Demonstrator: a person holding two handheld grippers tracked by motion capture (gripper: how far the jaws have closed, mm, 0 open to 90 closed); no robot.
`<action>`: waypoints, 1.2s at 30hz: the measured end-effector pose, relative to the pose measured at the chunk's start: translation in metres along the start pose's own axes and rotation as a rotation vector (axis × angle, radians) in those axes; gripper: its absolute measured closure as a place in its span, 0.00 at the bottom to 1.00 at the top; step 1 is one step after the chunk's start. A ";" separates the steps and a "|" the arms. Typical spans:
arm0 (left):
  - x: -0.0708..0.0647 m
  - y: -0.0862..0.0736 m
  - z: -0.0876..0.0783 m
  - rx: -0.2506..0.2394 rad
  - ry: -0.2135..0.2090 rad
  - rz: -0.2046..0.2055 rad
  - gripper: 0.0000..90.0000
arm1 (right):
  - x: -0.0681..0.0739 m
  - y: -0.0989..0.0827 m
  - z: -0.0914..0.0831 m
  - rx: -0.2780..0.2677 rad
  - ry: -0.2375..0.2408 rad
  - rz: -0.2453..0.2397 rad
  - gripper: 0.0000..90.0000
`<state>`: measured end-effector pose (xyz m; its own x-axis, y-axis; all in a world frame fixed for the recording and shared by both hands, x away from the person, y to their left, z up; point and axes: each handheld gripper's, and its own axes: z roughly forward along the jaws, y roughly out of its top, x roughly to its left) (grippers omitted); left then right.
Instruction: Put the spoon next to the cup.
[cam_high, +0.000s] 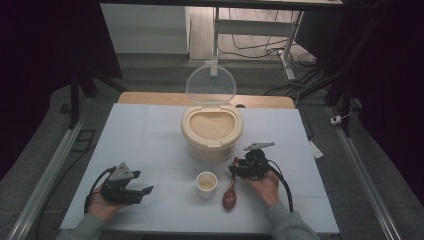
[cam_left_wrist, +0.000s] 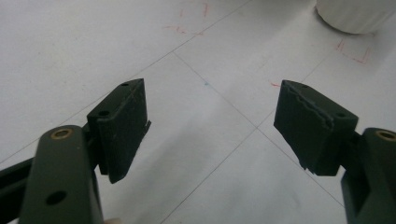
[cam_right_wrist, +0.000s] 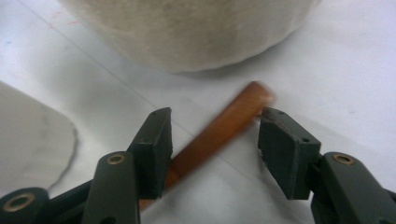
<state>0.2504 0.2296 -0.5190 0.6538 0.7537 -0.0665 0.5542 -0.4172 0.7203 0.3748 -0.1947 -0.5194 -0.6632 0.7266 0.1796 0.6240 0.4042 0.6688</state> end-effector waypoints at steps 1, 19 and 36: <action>0.000 0.000 0.000 0.000 0.000 0.000 0.28 | 0.000 0.000 -0.001 -0.005 -0.007 -0.002 0.49; 0.000 0.000 -0.001 -0.008 0.001 -0.005 0.28 | -0.007 -0.025 -0.056 -0.153 0.015 -0.085 0.51; 0.001 0.000 -0.002 -0.017 0.001 -0.010 0.28 | -0.022 -0.068 -0.102 -0.193 0.031 -0.131 0.51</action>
<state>0.2500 0.2309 -0.5180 0.6481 0.7581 -0.0728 0.5517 -0.4014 0.7311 0.3055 -0.2946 -0.4953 -0.7477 0.6561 0.1026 0.4430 0.3778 0.8131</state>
